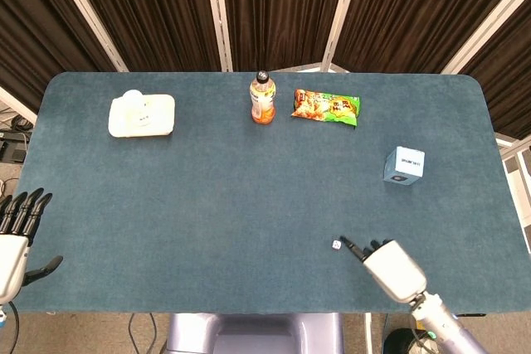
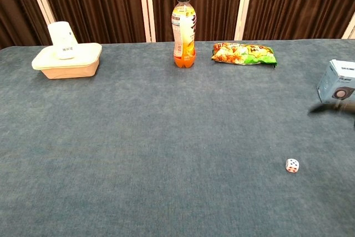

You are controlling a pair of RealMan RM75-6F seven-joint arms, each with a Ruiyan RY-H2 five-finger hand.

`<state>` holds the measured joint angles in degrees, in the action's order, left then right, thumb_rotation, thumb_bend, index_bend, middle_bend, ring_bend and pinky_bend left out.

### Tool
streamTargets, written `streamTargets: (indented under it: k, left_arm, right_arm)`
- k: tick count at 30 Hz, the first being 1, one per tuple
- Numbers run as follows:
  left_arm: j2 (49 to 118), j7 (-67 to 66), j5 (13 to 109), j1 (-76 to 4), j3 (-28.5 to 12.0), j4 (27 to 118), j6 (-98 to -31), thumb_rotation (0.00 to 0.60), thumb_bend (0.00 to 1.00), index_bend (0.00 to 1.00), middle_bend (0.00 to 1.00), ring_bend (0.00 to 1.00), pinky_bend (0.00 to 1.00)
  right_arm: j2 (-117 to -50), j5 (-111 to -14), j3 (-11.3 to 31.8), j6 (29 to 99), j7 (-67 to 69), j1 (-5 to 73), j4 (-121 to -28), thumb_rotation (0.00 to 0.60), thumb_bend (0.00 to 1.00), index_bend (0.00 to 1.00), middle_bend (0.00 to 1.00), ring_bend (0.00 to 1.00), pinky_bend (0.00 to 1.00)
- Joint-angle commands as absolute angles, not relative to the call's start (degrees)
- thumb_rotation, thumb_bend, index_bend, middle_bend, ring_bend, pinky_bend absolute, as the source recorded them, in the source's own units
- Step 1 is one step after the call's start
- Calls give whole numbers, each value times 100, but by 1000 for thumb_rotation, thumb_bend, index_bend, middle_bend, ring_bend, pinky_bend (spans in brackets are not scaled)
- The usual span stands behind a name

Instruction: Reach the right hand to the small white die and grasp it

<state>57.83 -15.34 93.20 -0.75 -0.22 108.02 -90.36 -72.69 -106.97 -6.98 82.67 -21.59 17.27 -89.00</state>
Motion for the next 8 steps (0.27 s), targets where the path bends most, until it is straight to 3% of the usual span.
streamTargets:
  k: [1, 3, 8]
  left_arm:
    - [5762, -1489, 9345, -69, -10, 10780, -9047, 600, 0, 0, 0, 0, 0]
    - [5752, -1471, 9369, -64, -4, 10761, -9061, 600, 0, 0, 0, 0, 0]
    - [5744, -1447, 9443, -51, 11, 10727, -9105, 600, 0, 0, 0, 0, 0]
  right_arm:
    - [-7082, -10715, -266, 9309, -1581, 1407, -8858, 600, 6, 67, 108, 53, 61]
    - [-6942, -10510, -203, 9391, -1522, 1300, -9096, 600, 0, 22, 10, 0, 0]
    - [-6648, -9969, -165, 9401, -1477, 1027, -9750, 600, 0, 0, 0, 0, 0]
